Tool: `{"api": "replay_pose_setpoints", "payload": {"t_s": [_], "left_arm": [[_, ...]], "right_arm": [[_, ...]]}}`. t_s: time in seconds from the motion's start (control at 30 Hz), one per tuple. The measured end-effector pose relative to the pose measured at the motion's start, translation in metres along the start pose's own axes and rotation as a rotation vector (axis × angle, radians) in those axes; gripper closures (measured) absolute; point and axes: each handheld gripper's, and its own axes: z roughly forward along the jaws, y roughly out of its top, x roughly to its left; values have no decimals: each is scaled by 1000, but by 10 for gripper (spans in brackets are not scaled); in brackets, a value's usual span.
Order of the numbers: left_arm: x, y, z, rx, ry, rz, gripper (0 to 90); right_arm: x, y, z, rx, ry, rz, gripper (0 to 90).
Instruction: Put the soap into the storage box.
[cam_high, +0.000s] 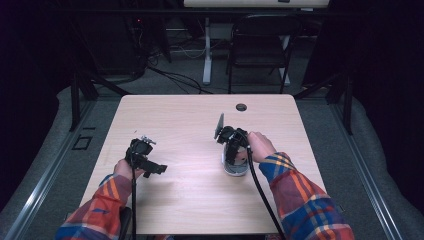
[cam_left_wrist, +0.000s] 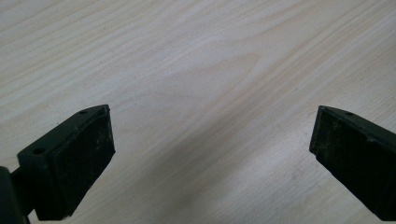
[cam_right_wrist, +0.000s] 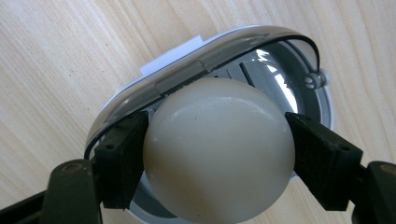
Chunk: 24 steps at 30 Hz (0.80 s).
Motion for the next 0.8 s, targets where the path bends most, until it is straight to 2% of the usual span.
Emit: {"api": "replay_pose_setpoints", "payload": {"t_s": [0.17, 0.53, 0.8], "left_arm": [[0, 0, 0, 0, 1, -1, 0], [0, 0, 0, 1, 2, 2, 0], [0, 0, 0, 1, 1, 1, 0]], "right_arm": [[-1, -2, 4, 8, 4, 4, 242], [-3, -5, 4, -23, 24, 44, 240], [-6, -9, -1, -39, 24, 42, 210]]}}
